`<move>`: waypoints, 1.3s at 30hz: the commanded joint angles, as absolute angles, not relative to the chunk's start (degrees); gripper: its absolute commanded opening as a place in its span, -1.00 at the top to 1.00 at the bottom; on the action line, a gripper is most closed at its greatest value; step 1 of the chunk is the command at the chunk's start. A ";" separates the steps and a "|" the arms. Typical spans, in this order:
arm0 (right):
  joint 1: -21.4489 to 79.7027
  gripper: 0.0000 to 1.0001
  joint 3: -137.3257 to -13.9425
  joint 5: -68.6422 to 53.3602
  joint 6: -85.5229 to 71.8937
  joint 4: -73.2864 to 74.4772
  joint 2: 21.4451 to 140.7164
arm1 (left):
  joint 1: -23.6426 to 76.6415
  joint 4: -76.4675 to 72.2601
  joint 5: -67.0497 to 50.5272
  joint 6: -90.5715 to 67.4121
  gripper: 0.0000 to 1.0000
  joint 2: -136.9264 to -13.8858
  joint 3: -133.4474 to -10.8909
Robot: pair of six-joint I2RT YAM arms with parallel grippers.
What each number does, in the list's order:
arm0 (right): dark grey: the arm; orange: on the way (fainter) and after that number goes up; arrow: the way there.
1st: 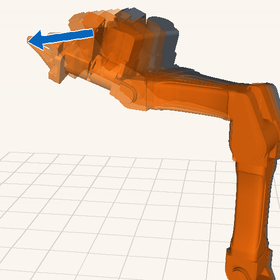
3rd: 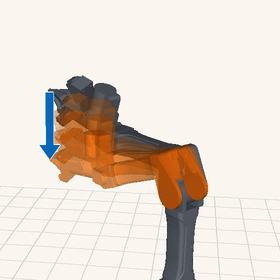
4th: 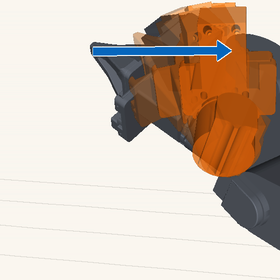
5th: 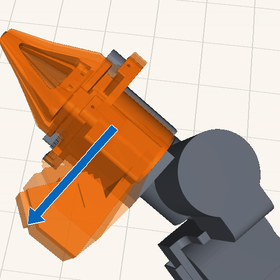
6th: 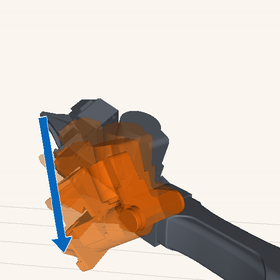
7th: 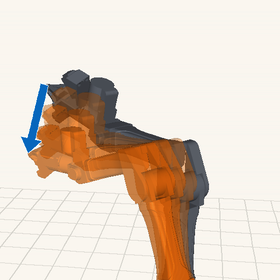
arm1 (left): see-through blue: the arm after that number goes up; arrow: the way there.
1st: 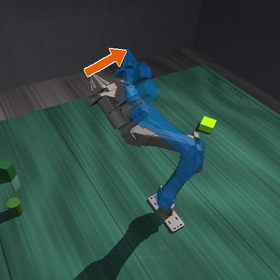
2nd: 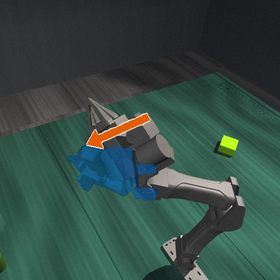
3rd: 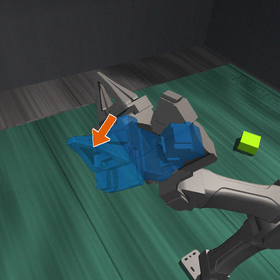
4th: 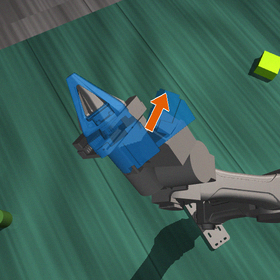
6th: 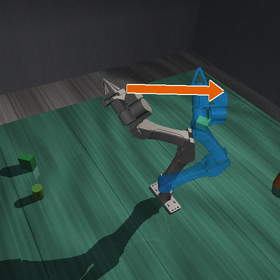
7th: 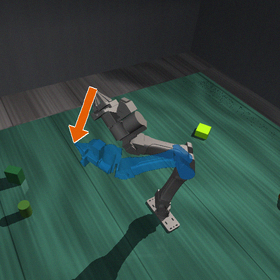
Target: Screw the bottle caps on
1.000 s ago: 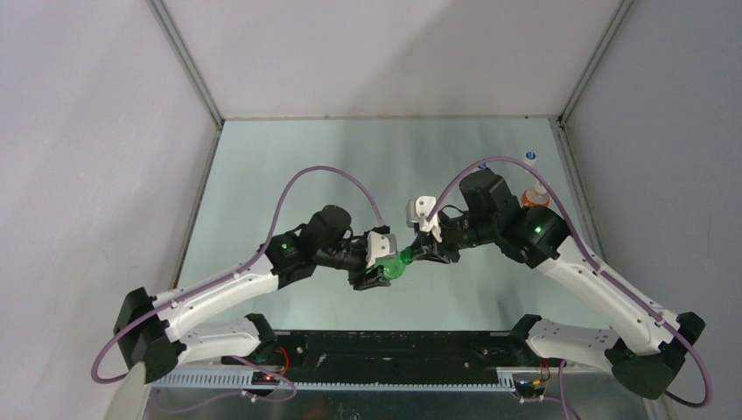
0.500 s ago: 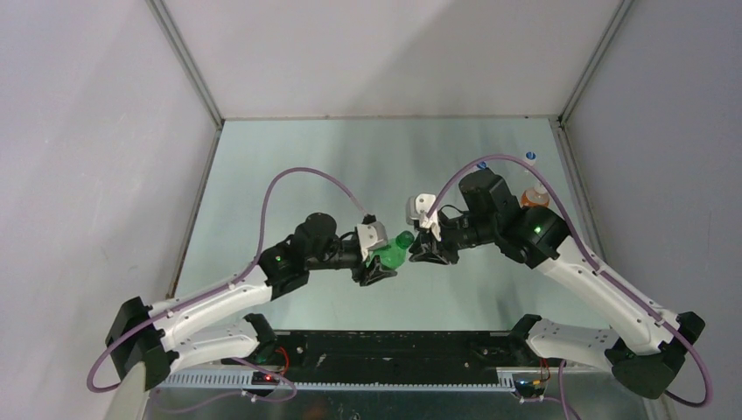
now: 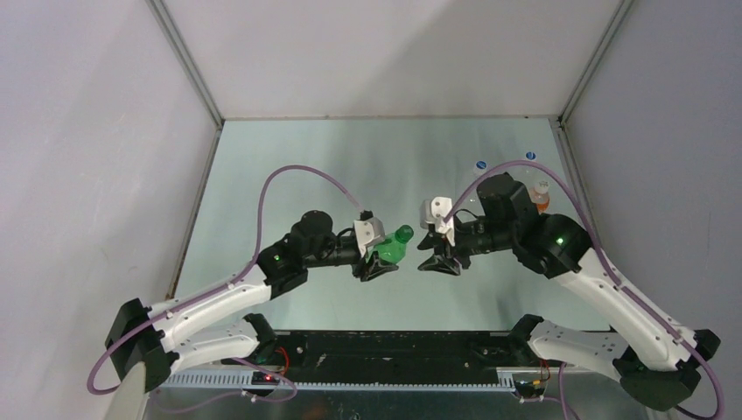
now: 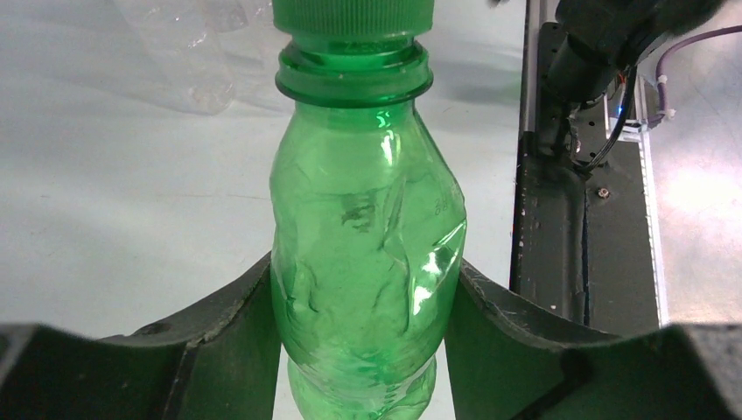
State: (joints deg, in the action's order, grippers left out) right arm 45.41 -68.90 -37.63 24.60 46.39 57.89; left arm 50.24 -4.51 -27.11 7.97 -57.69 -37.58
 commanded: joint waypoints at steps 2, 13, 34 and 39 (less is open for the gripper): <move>45.44 0.07 -73.48 -34.99 27.33 50.81 55.16 | 49.42 -0.93 -27.19 11.47 1.00 -56.59 -40.17; 46.72 0.02 -77.15 -33.93 37.01 51.95 58.58 | 49.48 16.90 -36.74 23.84 0.95 -59.34 -47.64; 50.62 -0.05 -79.53 -34.49 40.84 54.48 64.15 | 49.52 21.78 -39.35 25.65 0.93 -61.90 -52.08; 50.98 0.03 -79.48 -34.17 40.32 54.50 64.66 | 49.53 20.69 -39.68 24.82 0.93 -61.89 -52.04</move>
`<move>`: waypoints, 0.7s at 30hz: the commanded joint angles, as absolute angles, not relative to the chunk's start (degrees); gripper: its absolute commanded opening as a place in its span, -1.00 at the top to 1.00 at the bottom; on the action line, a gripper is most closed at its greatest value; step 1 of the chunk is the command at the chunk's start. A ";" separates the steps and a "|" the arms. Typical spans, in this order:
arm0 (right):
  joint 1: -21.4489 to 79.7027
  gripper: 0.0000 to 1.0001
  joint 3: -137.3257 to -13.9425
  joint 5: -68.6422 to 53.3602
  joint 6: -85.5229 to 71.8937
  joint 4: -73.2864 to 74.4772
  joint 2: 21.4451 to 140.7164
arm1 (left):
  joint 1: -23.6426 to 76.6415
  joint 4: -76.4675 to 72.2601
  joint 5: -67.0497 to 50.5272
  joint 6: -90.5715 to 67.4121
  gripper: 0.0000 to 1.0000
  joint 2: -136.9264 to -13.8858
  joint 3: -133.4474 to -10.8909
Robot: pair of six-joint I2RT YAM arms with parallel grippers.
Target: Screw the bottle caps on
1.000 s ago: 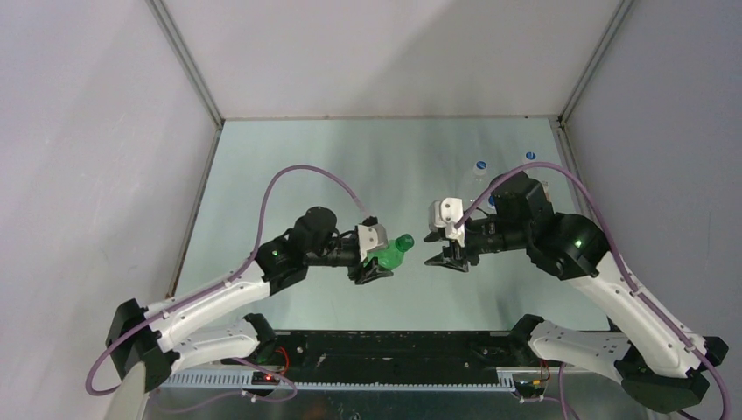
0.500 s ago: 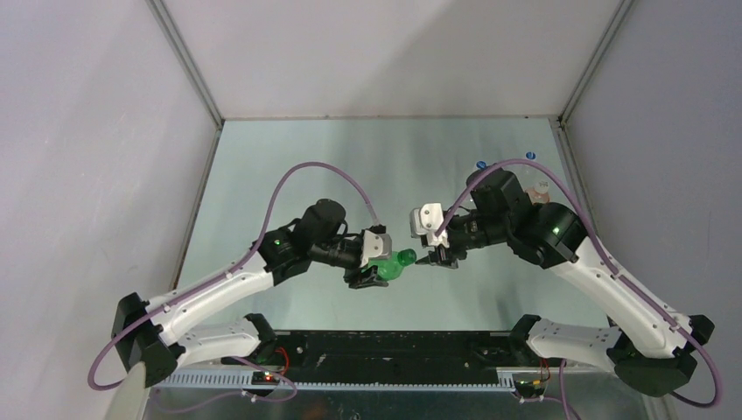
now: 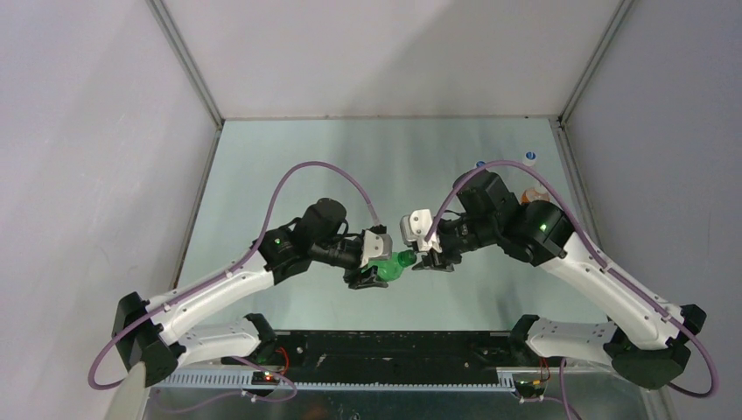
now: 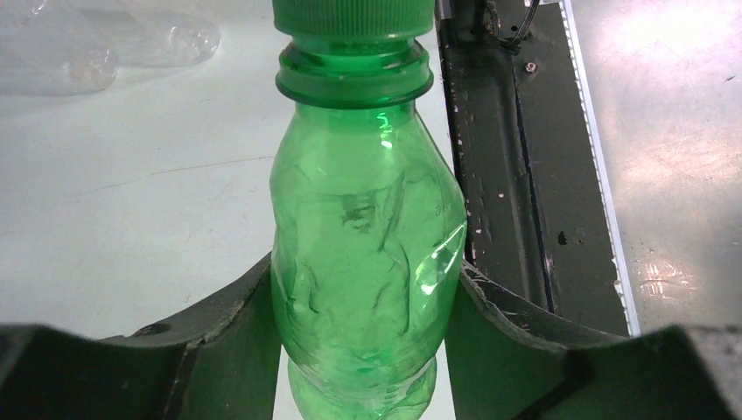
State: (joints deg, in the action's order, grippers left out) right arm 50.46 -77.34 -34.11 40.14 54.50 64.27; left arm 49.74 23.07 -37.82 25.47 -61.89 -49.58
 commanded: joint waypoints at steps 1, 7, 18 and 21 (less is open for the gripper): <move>51.04 0.05 -79.46 -34.03 40.20 54.54 64.72 | 49.51 20.58 -39.75 24.76 0.93 -61.90 -52.04; 51.05 0.17 -79.39 -33.85 39.31 54.51 65.48 | 49.50 19.18 -39.25 23.37 0.93 -61.50 -51.88; 50.81 0.95 -75.51 -27.09 19.16 46.99 66.09 | 50.52 8.41 -25.29 18.46 0.92 -57.14 -48.93; 49.76 1.00 -72.98 -21.44 3.65 42.19 65.90 | 52.42 3.02 -13.97 20.61 0.91 -55.38 -46.85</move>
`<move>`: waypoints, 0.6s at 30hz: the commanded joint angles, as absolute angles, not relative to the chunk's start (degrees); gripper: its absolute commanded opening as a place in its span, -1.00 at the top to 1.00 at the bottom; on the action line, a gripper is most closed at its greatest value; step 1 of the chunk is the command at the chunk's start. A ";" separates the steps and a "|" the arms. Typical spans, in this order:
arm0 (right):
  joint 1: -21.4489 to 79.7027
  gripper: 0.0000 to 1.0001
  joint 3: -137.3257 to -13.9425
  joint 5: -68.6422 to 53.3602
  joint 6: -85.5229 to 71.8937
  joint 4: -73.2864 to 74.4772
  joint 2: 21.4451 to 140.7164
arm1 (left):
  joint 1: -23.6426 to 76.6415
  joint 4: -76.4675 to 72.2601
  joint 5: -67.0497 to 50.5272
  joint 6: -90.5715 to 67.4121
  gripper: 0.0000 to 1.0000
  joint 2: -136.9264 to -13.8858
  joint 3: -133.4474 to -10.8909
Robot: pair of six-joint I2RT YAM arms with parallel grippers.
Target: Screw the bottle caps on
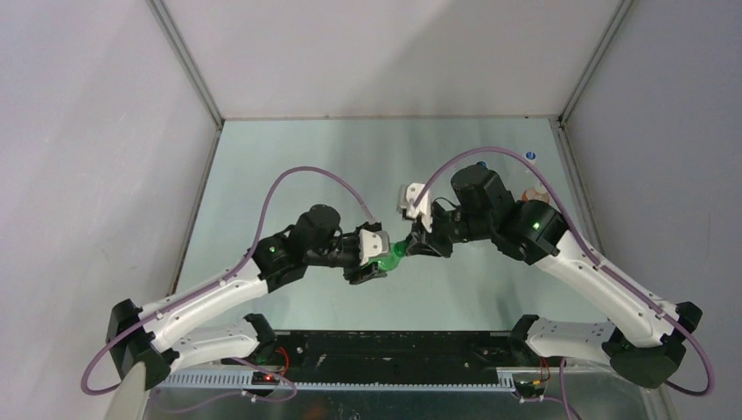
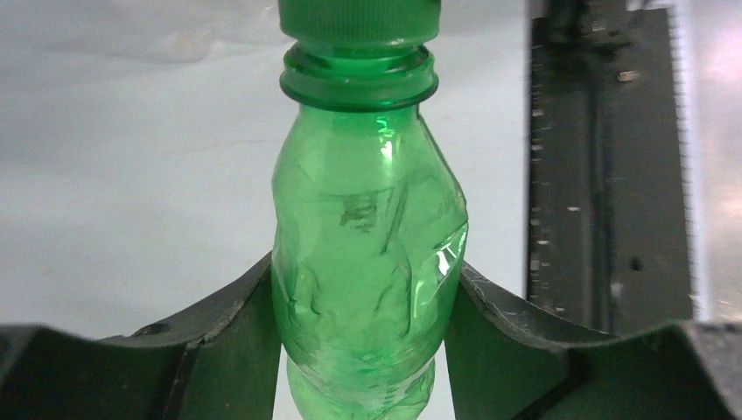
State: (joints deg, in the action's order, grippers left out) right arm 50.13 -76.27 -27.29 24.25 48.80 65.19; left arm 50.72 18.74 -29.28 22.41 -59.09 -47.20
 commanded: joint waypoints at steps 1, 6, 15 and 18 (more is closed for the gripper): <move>48.92 1.00 -71.77 -20.08 -0.77 39.62 65.91 | 53.95 2.04 -8.92 21.47 0.91 -54.76 -46.37; 45.54 1.00 -68.86 -16.76 -27.94 35.36 68.38 | 63.62 -11.26 16.26 30.53 0.91 -55.59 -42.22; 42.38 0.43 -66.71 -16.01 -29.25 30.31 64.79 | 62.55 -11.10 16.03 25.58 0.96 -58.01 -40.31; 42.32 0.02 -66.76 -17.65 -19.09 28.61 61.15 | 58.41 -5.30 6.58 22.02 0.96 -57.78 -40.87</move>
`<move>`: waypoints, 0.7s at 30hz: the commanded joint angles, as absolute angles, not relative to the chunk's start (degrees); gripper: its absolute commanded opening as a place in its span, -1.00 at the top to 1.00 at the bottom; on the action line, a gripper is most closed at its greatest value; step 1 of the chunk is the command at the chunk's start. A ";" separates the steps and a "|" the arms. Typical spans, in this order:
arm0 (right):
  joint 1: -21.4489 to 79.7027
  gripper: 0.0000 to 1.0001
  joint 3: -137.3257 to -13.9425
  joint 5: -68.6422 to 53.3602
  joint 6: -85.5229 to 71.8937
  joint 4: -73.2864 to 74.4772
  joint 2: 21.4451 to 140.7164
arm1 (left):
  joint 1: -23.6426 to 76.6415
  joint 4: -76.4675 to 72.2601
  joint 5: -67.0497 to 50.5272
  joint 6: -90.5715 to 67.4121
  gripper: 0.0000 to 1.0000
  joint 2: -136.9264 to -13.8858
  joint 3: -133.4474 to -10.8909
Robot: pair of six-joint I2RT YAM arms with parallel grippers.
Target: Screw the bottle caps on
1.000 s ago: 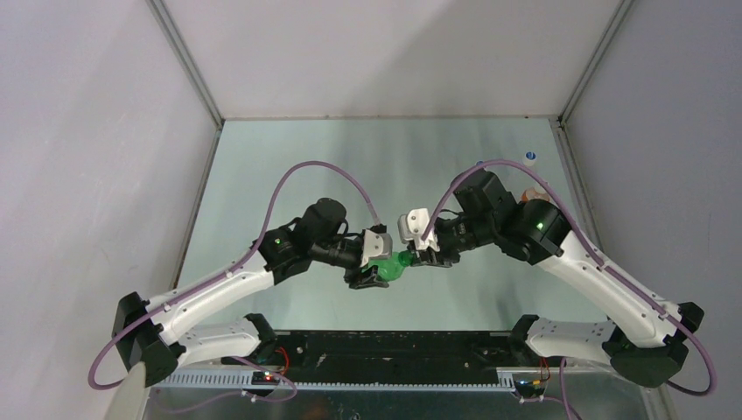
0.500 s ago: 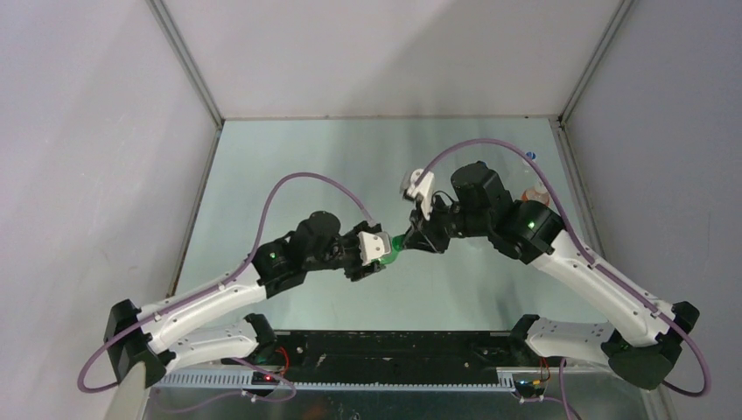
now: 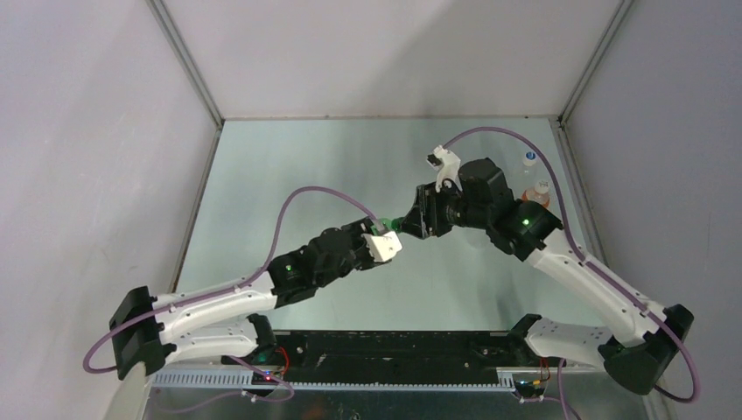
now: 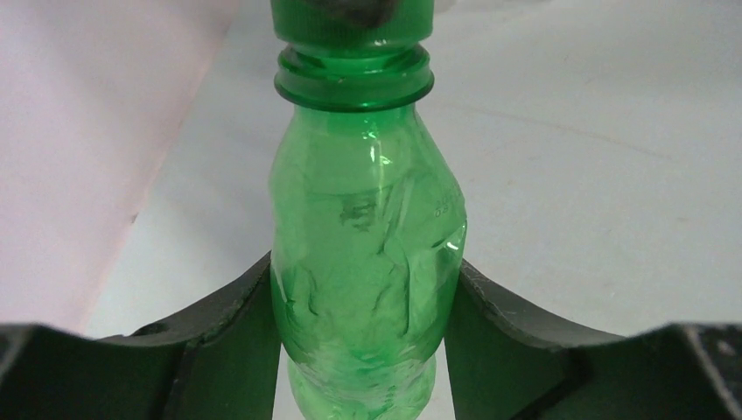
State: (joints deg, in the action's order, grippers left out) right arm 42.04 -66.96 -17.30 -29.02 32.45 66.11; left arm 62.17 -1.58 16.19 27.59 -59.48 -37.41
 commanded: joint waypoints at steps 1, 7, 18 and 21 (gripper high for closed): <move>42.26 -0.07 -66.74 -18.32 -13.34 28.63 60.50 | 57.51 -2.53 4.08 20.75 0.96 -57.76 -41.35; 42.31 -0.27 -66.71 -27.27 10.22 33.30 55.80 | 48.98 12.07 -21.41 20.46 0.92 -59.47 -46.12; 44.06 -0.26 -66.76 -38.73 42.03 42.29 53.66 | 48.01 35.91 -43.00 33.66 0.88 -69.62 -60.27; 44.63 -0.22 -67.72 -40.74 44.29 44.63 54.91 | 48.01 36.73 -43.55 34.25 0.88 -70.28 -61.18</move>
